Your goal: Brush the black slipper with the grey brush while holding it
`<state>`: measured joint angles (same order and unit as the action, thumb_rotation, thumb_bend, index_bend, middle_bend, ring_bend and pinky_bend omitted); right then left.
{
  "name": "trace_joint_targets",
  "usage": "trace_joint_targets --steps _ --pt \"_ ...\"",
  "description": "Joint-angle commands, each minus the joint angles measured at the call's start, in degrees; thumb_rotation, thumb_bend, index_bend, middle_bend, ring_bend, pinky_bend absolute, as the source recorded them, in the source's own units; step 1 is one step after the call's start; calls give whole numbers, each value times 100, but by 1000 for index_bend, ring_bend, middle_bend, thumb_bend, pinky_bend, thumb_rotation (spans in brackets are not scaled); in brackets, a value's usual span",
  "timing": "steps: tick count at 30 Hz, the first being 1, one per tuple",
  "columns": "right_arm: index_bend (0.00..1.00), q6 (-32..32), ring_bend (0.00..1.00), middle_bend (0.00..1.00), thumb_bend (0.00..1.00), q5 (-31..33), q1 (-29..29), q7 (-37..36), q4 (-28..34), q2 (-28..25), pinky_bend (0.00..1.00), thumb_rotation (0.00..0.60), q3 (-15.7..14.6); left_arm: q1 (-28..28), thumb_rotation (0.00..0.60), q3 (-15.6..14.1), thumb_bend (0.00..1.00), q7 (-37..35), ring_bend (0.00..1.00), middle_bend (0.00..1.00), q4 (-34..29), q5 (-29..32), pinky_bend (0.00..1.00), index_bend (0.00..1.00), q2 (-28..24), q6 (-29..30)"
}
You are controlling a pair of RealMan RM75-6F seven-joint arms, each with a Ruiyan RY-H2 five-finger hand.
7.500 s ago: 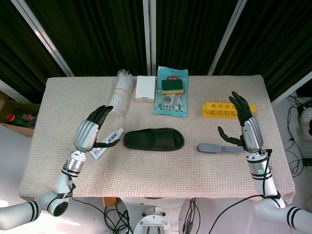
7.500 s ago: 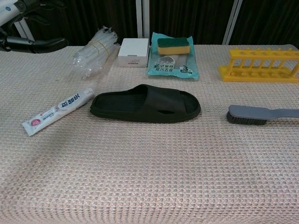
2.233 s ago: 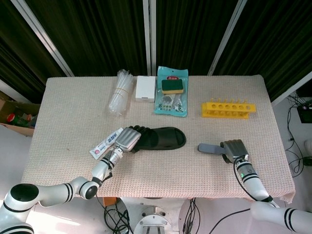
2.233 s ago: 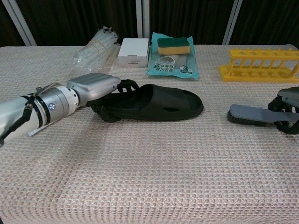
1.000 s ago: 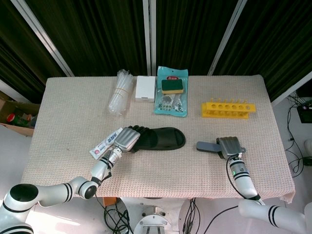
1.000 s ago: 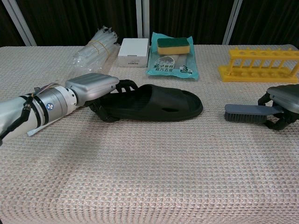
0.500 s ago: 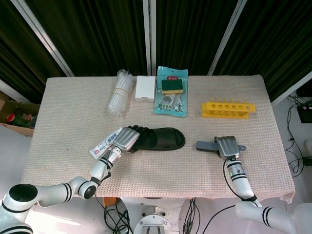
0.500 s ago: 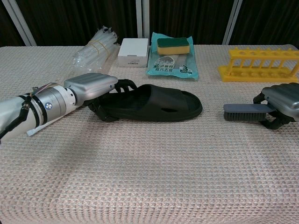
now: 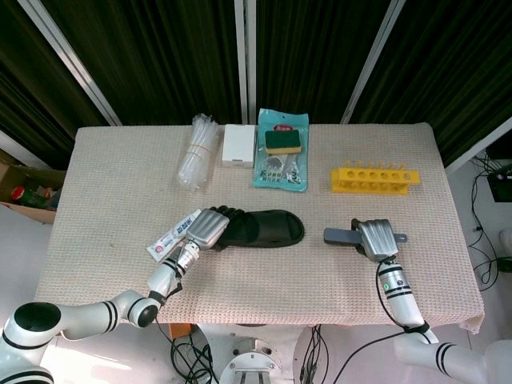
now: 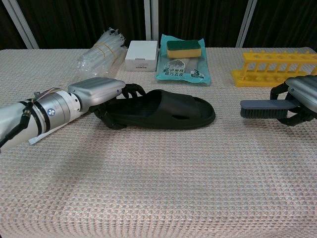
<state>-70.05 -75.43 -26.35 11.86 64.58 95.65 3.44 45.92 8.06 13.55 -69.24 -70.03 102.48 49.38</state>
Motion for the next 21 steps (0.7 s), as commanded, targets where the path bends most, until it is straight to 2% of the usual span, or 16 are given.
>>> trace_joint_targets --steps 1,6,21 --pt "1000 -163 1000 1000 951 -160 57 -42 -75 -4 1000 600 13 0 600 6 278 -11 214 269 -5 -12 362 237 5 15" --pt "1000 -526 1000 1000 957 -381 121 41 -235 99 1000 600 85 -5 600 10 278 -14 214 272 -16 -26 362 240 -6 37" --pt "1000 -1137 1000 1000 969 -876 137 -759 -760 499 1000 600 312 -9 600 8 278 -36 215 272 -19 -16 362 241 -38 12"
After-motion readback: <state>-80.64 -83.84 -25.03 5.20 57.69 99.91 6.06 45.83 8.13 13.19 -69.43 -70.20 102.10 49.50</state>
